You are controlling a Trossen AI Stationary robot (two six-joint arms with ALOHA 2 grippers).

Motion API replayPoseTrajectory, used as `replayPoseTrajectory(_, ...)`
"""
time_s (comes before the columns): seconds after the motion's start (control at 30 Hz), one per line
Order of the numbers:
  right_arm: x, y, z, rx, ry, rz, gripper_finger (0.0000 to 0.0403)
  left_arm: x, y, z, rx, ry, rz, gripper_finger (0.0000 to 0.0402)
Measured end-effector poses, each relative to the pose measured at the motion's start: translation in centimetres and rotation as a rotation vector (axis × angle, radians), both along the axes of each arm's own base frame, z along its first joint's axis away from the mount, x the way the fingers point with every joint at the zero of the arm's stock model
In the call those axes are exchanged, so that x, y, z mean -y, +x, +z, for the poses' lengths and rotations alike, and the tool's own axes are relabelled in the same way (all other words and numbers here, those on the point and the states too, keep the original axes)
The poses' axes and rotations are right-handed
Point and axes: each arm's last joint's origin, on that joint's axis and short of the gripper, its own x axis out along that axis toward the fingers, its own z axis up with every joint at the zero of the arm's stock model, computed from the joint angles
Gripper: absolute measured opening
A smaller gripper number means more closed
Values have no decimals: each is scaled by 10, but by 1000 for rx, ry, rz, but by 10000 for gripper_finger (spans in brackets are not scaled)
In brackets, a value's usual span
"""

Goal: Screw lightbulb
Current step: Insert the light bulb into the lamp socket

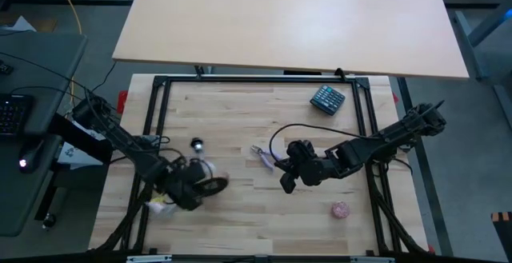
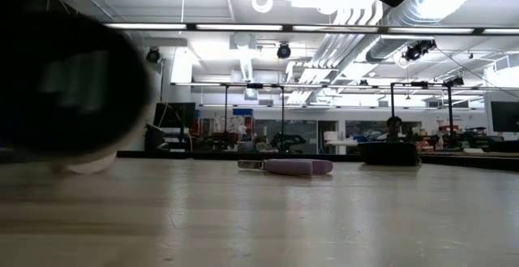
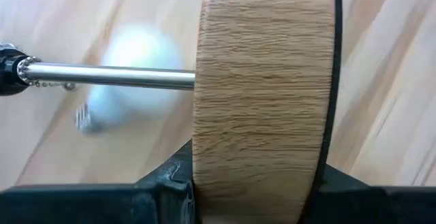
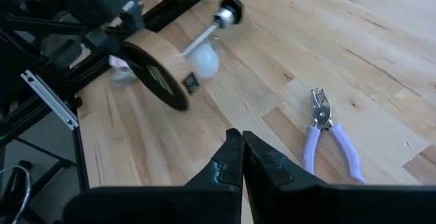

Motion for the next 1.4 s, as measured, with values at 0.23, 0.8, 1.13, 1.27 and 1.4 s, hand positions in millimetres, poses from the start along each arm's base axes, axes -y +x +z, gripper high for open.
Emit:
replayPoseTrajectory(0.23, -1, 2, 2, 26, 10, 2, 0, -19, 23, 20, 120, 57, -58, 111)
replayPoseTrajectory(0.8, 9, 14, 8, 106, 17, 11, 0, -56, -55, 130, 317, 111, -227, 111)
replayPoseTrajectory(1.13, 17, 17, 8, 92, 8, 30, 0, -23, -60, 49, -237, 1, -230, 111)
replayPoseTrajectory(1.27, 17, 17, 8, 90, 1, 36, 0, -15, -50, 12, -281, 70, -227, 111)
replayPoseTrajectory(1.4, 17, 17, 8, 97, 3, 35, 0, -14, -40, -15, -270, 137, -214, 111)
